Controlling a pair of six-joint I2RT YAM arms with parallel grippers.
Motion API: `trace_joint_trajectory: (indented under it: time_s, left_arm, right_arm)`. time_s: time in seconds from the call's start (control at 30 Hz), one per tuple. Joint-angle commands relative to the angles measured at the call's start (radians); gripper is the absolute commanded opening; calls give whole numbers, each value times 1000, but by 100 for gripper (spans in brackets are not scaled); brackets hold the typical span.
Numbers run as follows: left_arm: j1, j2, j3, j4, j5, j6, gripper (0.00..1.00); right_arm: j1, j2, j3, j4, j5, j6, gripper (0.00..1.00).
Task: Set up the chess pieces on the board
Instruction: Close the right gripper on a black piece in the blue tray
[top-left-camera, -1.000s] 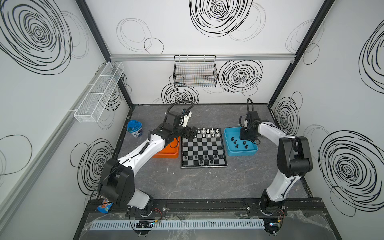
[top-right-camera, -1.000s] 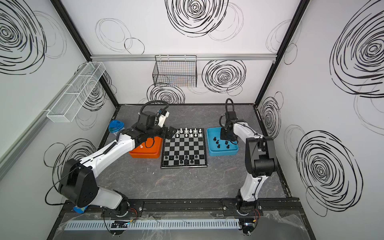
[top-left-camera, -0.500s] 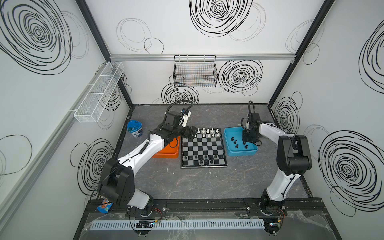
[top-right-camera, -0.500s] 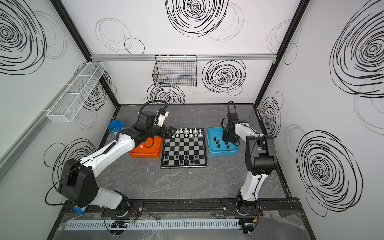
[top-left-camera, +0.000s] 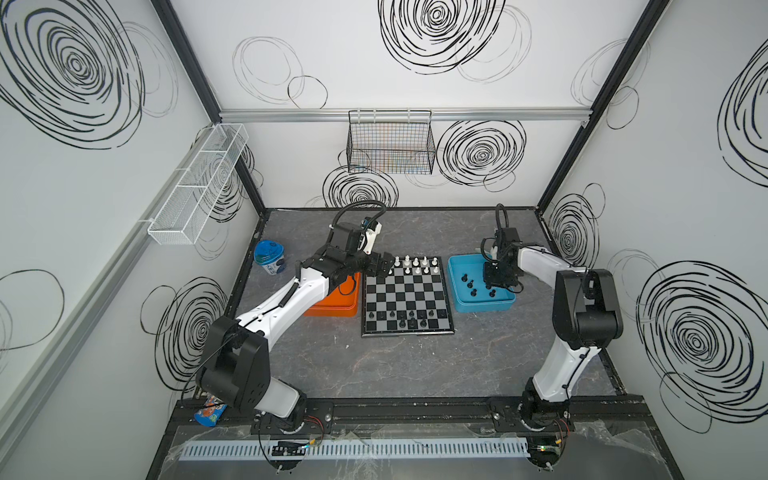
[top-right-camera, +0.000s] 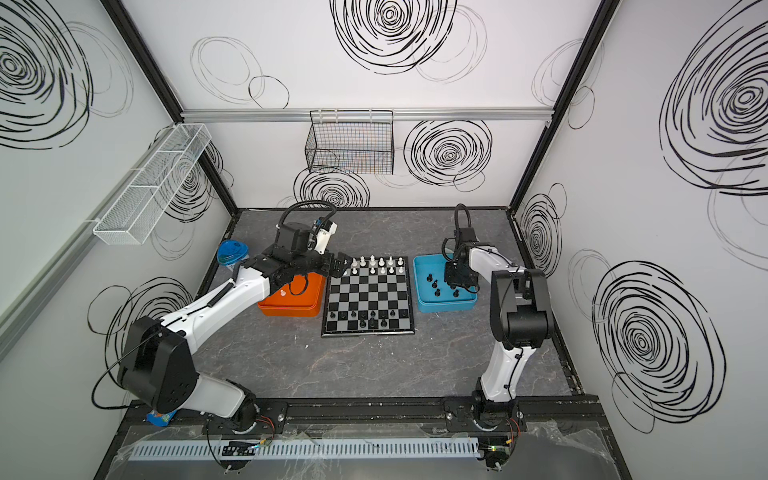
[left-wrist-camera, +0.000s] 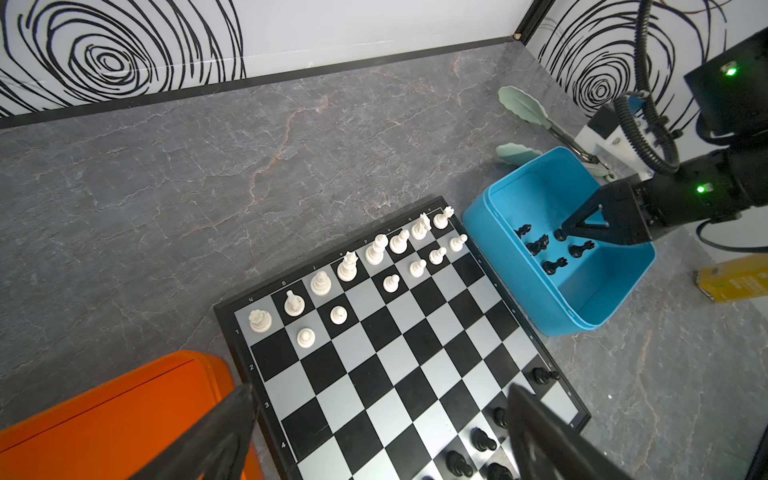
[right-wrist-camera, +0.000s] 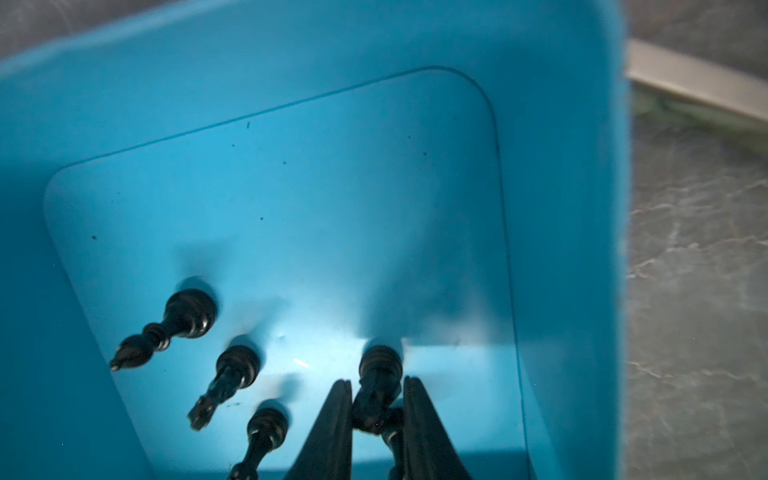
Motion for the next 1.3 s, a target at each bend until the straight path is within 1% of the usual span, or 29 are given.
trace_joint_trajectory:
  time_s: [0.0, 0.2, 0.37, 0.4, 0.6, 0.73, 0.9, 1.07, 1.2, 1.27]
  left_arm:
    - [11, 7, 5, 11, 1, -4, 97]
    - [12, 9, 5, 12, 3, -6, 97]
    - [12, 9, 5, 13, 6, -7, 97]
    - [12, 9, 5, 14, 6, -8, 97]
    - [14, 10, 5, 13, 6, -8, 97]
    - [15, 9, 6, 14, 8, -10, 97]
    - [15, 7, 6, 14, 9, -10, 97]
    - [17, 8, 5, 15, 11, -12, 97]
    - [17, 6, 5, 15, 12, -13, 97]
    - [18, 7, 5, 17, 14, -14, 97]
  right_arm:
    - [-5, 5, -15, -13, -2, -6, 19]
    - [-3, -10, -14, -15, -3, -10, 12]
    - [-2, -14, -15, -16, -2, -10, 12]
    - [-2, -14, -15, -15, -2, -9, 14]
    - [4, -23, 2, -28, 4, -11, 34]
    - [4, -35, 40, -52, 9, -21, 40]
    - [3, -12, 96, -103, 23, -69, 40]
    - [-3, 14, 118, -125, 25, -105, 31]
    - [-10, 19, 114, -132, 10, -117, 31]
    - [-11, 23, 107, -134, 4, -121, 32]
